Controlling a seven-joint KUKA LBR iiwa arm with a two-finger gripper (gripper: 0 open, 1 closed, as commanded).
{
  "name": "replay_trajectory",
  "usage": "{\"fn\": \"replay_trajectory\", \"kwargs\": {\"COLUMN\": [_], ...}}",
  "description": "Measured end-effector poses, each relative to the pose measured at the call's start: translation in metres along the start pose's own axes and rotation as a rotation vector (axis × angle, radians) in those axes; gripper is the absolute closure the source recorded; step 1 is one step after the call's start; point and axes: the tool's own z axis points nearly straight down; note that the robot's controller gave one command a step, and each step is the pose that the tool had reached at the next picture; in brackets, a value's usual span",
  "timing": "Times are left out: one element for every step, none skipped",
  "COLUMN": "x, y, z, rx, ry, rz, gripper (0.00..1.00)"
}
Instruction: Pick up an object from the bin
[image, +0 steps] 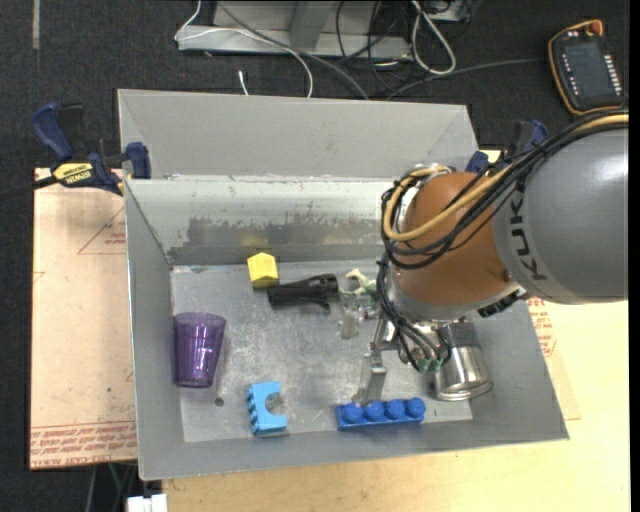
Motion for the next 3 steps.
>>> {"fn": "replay_trajectory", "kwargs": {"x": [-0.002,0.02,0.032], "y": [0.0,-0.056,-0.048], "z": [-0.004,0.078,0.016], "rx": [0.0,-0.001,-0.003], "ry": [-0.008,-0.008,-0.022], "rz": [0.002,-0.05,-0.076], "gripper": [0.0,0.0,0.0]}}
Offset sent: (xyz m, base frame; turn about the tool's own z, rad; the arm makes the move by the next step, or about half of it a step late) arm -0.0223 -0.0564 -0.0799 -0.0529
